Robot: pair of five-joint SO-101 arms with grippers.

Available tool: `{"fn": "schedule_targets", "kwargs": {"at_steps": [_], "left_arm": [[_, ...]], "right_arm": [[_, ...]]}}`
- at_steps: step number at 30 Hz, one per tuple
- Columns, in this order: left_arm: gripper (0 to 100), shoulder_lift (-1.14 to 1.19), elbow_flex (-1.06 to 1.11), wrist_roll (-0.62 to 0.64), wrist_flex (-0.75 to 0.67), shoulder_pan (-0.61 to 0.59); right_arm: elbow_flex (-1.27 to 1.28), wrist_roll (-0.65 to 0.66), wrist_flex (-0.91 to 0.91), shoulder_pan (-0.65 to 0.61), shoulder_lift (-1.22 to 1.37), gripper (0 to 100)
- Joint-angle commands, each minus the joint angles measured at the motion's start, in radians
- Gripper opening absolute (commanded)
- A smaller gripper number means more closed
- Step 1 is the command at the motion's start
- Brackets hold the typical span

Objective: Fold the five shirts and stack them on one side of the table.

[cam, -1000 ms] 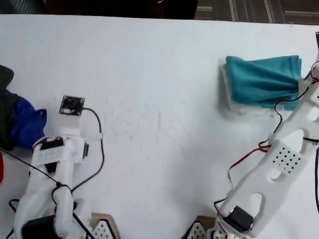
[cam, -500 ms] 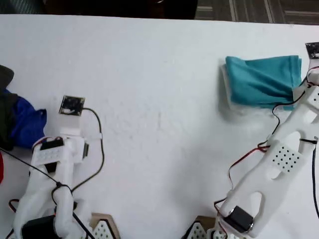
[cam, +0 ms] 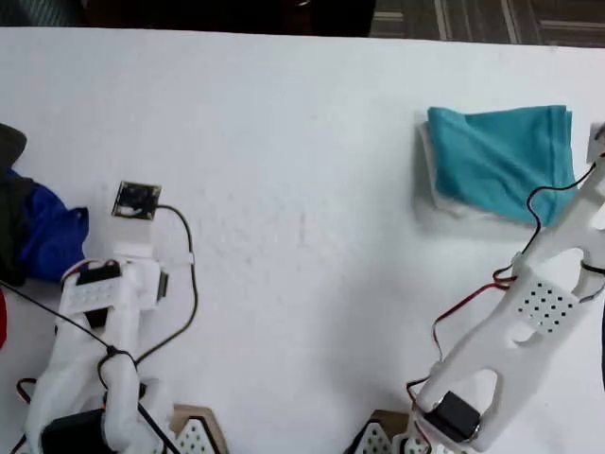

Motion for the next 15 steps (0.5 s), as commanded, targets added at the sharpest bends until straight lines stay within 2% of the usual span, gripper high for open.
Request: {"fn": "schedule_targets", "kwargs": {"at_steps": [1,8,15], "left_arm": [[12,-0.031,-0.004,0.002,-0.017,-0.003],[12,-0.031,-0.004,0.002,-0.017,-0.003],[12,-0.031,-0.004,0.002,-0.017,-0.003]], "right_arm": [[0.058,-0.052,-0.101,-0.059,-0.071,15.9],[0.241,-0.057,-0.246,-0.176,-0.024,16.1],[0.261,-0.054,-0.349,-0.166,0.019,16.2]]}}
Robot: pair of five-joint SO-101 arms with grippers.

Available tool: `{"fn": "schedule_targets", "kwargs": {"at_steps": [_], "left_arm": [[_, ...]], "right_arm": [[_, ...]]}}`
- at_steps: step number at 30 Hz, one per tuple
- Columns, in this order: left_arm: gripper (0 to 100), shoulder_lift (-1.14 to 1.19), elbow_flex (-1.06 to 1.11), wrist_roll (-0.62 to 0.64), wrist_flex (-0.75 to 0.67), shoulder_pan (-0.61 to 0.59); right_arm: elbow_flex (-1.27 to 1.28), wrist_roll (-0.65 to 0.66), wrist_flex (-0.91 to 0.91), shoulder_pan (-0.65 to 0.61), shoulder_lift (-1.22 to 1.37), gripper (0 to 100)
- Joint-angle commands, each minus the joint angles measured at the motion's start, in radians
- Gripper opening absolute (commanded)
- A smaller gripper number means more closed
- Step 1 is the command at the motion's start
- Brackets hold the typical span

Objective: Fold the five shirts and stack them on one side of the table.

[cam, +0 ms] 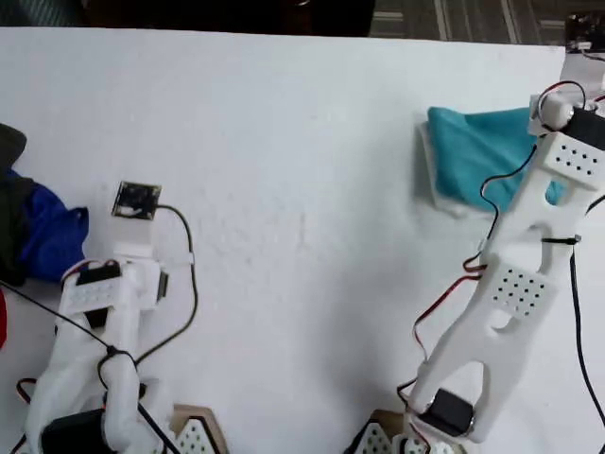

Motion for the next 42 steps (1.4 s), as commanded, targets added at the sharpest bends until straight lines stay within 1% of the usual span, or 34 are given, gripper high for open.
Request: {"fn": "schedule_targets", "kwargs": {"at_steps": [1,9,11,14,20,23,26,28,34,37,40,42], "left_arm": [[12,-0.031,-0.004,0.002,-0.017,-0.003],[12,-0.031,-0.004,0.002,-0.017,-0.003],[12,-0.031,-0.004,0.002,-0.017,-0.003],[12,-0.031,-0.004,0.002,-0.017,-0.003],[12,-0.031,-0.004,0.002,-0.017,-0.003],[12,-0.031,-0.004,0.002,-0.017,-0.003],[12,-0.031,-0.004,0.002,-0.017,-0.003],[12,-0.031,-0.004,0.002,-0.017,-0.003],[12,-0.031,-0.004,0.002,-0.017,-0.003],[12,-0.031,-0.004,0.002,-0.017,-0.003],[12,-0.032,-0.005,0.002,-0.012,-0.003],[12,-0.037,-0.01,-0.005,-0.006,-0.006]], "right_arm": [[0.002,-0.003,-0.05,0.013,0.01,16.2],[-0.008,-0.003,-0.059,0.031,0.105,16.0],[-0.009,-0.003,-0.091,0.033,0.133,15.9],[-0.008,-0.003,-0.182,0.05,0.182,15.9],[-0.009,-0.003,-0.441,0.077,0.254,15.9],[-0.009,-0.003,-0.512,0.076,0.26,15.5],[-0.012,-0.003,-0.542,0.07,0.255,12.1],[-0.041,-0.008,-0.529,0.065,0.245,11.6],[-0.166,-0.009,-0.36,0.064,0.182,11.7],[-0.221,-0.009,-0.222,0.064,0.142,13.9],[-0.269,-0.011,-0.047,0.062,0.101,18.5],[-0.298,-0.011,0.073,0.051,0.074,19.2]]}}
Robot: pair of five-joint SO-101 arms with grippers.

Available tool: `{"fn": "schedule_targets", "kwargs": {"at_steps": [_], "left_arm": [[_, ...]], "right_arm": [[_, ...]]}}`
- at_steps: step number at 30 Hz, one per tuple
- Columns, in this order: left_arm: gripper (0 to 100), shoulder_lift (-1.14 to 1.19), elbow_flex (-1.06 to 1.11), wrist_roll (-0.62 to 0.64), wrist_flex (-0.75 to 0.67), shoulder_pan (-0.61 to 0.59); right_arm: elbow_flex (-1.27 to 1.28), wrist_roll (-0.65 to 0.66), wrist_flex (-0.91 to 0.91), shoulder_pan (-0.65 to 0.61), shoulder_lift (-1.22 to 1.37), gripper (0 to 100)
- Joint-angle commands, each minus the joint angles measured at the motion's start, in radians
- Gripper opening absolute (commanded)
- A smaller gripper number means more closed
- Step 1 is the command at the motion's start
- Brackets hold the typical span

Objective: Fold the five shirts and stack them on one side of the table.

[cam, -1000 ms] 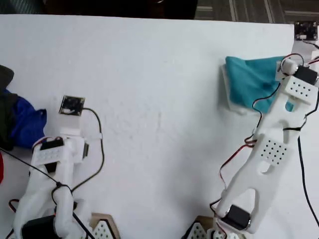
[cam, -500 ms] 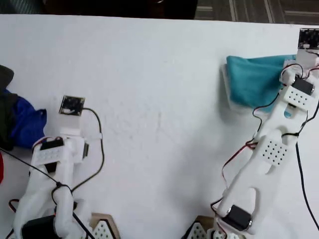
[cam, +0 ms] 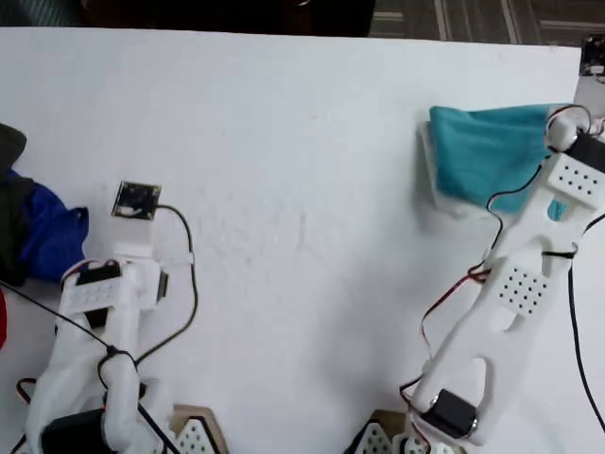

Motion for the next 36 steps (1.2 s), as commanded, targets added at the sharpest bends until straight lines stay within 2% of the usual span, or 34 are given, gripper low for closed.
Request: {"fn": "schedule_targets", "kwargs": {"at_steps": [1,6,9,12,16,22,28,36], "left_arm": [[12,-0.037,-0.018,-0.005,0.005,-0.009],[12,-0.031,-0.179,-0.002,0.21,-0.055],[14,-0.029,-0.329,-0.006,0.345,-0.146],[22,-0.029,-0.487,-0.012,0.442,-0.255],[26,-0.028,-0.634,-0.104,0.457,-0.407],[26,-0.012,-0.667,-0.21,0.333,-0.603],[26,0.235,-0.792,-0.219,0.273,-0.756],[26,0.632,-1.205,-0.218,0.442,-0.83]], "right_arm": [[-0.091,-0.009,0.217,-0.018,-0.136,19.3],[-0.11,-0.009,0.441,-0.056,-0.239,19.3],[-0.11,-0.009,0.536,-0.093,-0.297,19.3],[-0.11,-0.009,0.602,-0.134,-0.346,19.3],[-0.107,-0.008,0.662,-0.189,-0.406,19.3],[-0.074,-0.008,0.667,-0.24,-0.515,19.3],[0.285,-0.008,0.665,-0.306,-0.809,19.2],[0.965,-0.008,0.662,-0.453,-1.236,19.1]]}}
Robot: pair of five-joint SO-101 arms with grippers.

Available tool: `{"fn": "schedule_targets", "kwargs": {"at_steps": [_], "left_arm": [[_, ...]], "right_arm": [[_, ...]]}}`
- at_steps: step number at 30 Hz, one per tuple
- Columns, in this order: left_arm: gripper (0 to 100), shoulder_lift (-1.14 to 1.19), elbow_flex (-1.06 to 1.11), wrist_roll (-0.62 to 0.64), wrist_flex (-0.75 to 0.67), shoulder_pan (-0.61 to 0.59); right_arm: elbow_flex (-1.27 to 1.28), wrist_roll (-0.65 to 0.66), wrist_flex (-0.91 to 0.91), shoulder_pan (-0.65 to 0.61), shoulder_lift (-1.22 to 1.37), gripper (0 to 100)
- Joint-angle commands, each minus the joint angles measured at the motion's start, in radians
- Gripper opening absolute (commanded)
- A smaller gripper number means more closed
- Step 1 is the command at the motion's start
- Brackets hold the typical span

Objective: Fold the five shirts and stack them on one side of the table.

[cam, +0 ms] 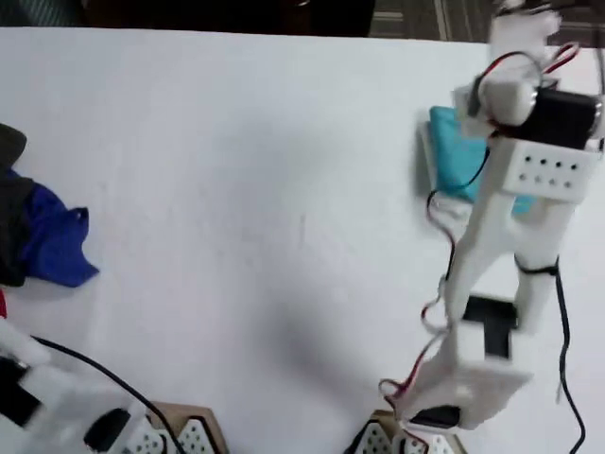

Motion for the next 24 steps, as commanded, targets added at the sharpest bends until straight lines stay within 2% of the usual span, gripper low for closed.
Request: {"fn": "schedule_targets", "kwargs": {"at_steps": [1,4,7,10,14,16,18,19,20,24], "left_arm": [[26,0.126,-0.222,-0.006,0.1,-0.014],[26,0.233,-0.352,-0.006,0.175,-0.008],[26,0.339,-0.452,-0.006,0.19,-0.012],[26,0.422,-0.526,-0.006,0.207,-0.014],[26,0.483,-0.611,-0.012,0.299,-0.006],[20,0.493,-0.65,-0.009,0.344,0.005],[4,0.494,-0.684,-0.006,0.387,0.018],[1,0.493,-0.699,-0.003,0.405,0.029],[5,0.493,-0.713,0.002,0.43,0.043],[3,0.491,-0.808,0.009,0.539,0.107]], "right_arm": [[0.278,-0.008,0.018,-0.065,-0.188,19.1],[0.434,-0.008,0.01,-0.105,-0.246,19.1],[0.528,-0.003,-0.008,-0.11,-0.275,19.1],[0.577,-0.002,-0.024,-0.107,-0.289,19.1],[0.603,-0.002,-0.024,-0.111,-0.286,19.1],[0.603,-0.005,-0.024,-0.111,-0.28,19.1],[0.605,-0.006,-0.024,-0.111,-0.28,19.0],[0.605,-0.006,-0.024,-0.11,-0.28,19.0],[0.605,-0.006,-0.024,-0.108,-0.28,19.0],[0.646,-0.003,-0.024,-0.111,-0.28,16.0]]}}
